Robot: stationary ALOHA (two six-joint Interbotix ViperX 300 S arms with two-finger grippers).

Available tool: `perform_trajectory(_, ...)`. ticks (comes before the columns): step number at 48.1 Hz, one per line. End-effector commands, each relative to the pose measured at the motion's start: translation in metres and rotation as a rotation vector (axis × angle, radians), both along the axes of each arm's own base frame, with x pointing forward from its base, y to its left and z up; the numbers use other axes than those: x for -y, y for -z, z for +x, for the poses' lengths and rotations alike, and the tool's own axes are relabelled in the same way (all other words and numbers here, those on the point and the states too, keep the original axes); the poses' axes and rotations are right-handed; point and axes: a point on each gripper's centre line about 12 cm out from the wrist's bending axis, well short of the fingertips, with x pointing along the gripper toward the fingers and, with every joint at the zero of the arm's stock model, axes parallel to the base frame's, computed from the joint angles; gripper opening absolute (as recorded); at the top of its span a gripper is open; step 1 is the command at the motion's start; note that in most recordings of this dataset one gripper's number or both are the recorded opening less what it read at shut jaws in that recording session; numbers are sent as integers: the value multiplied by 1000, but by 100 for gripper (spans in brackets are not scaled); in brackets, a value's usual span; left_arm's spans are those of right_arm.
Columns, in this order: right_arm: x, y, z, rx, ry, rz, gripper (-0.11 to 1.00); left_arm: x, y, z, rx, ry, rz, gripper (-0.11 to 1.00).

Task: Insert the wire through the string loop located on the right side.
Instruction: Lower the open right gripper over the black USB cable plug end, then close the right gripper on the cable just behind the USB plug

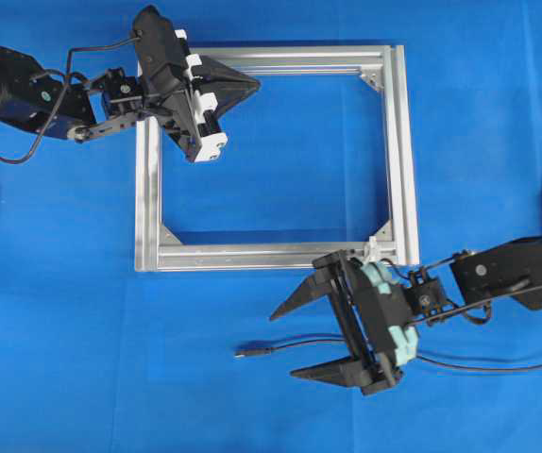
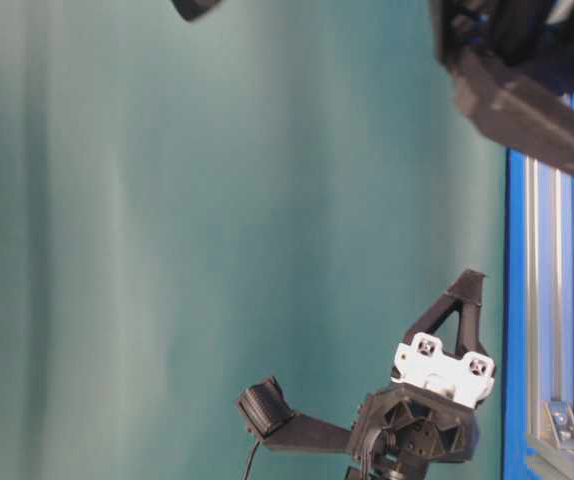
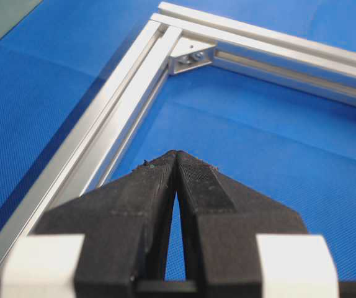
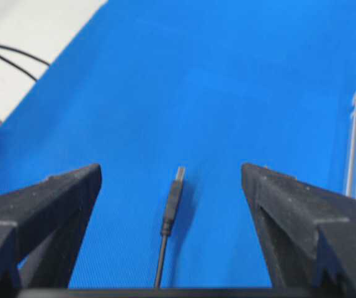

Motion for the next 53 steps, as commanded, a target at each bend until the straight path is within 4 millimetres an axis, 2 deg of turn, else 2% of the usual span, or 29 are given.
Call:
perform_trajectory(1, -4, -3, 5, 4, 4, 11, 86, -3, -15, 2, 39, -3, 15, 0)
perform_trajectory(15, 0, 35, 6, -107, 90, 39, 85, -5, -15, 0, 37, -11, 15, 0)
perform_trajectory(26, -3, 56, 11, -149, 110, 39, 85, -5, -14, 0, 34, -10, 15, 0)
perform_trajectory(44, -5, 63, 15, -162, 112, 38, 84, -5, -12, -1, 29, -10, 14, 0)
perform_trajectory(53, -5, 64, 15, -163, 108, 31, 74, -5, -13, -1, 29, -10, 14, 0)
